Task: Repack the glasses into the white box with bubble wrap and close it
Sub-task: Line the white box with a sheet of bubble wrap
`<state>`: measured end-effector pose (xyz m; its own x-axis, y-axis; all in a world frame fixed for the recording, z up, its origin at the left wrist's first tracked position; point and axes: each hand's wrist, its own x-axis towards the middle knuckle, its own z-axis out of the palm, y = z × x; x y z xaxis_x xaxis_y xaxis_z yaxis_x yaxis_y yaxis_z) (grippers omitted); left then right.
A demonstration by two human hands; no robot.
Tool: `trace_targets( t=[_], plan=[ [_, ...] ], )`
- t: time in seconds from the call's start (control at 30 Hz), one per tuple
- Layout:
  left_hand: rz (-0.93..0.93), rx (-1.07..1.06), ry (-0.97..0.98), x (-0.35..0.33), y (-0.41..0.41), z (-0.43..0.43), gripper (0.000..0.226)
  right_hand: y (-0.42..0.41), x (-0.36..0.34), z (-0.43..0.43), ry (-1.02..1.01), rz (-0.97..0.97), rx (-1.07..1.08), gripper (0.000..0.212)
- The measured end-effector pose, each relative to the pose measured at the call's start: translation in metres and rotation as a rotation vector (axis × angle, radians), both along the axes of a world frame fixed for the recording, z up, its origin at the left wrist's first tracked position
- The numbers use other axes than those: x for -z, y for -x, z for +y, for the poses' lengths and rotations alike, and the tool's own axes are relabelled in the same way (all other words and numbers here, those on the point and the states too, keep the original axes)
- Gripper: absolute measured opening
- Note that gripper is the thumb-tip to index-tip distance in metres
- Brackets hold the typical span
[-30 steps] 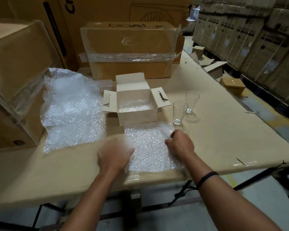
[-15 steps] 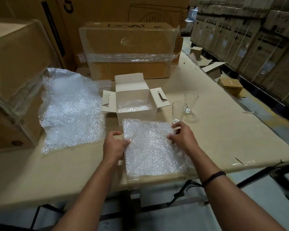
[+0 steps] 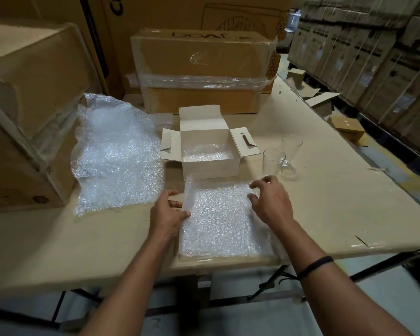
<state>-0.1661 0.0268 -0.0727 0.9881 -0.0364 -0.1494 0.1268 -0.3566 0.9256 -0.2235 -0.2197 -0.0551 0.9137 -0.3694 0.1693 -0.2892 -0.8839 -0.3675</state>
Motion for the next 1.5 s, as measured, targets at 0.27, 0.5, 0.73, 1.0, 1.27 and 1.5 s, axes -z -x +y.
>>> trace_targets(
  t=[0.27,0.5,0.73,1.0,1.27,1.5],
  plan=[
    [0.018,0.086,-0.269,-0.007,-0.006,0.008,0.072,-0.008,0.012,0.022,0.123,0.283,-0.24,0.03],
    [-0.175,0.238,-0.466,-0.009,-0.004,0.015,0.013,-0.028,-0.004,0.028,-0.067,0.079,-0.176,0.053],
    [-0.375,0.311,-0.132,-0.03,-0.03,0.039,0.025,-0.07,-0.046,0.042,-0.489,0.022,-0.285,0.064],
    [0.16,0.261,0.403,-0.029,-0.078,0.067,0.057,-0.083,-0.05,0.039,-0.833,-0.336,0.031,0.011],
    [-0.415,0.026,0.147,-0.055,-0.115,0.008,0.031,-0.112,-0.062,0.016,-0.699,-0.481,0.297,0.032],
    [-0.755,0.079,-0.585,-0.071,-0.174,-0.034,0.018,-0.17,-0.07,-0.002,-0.492,-0.273,0.083,0.019]
  ],
)
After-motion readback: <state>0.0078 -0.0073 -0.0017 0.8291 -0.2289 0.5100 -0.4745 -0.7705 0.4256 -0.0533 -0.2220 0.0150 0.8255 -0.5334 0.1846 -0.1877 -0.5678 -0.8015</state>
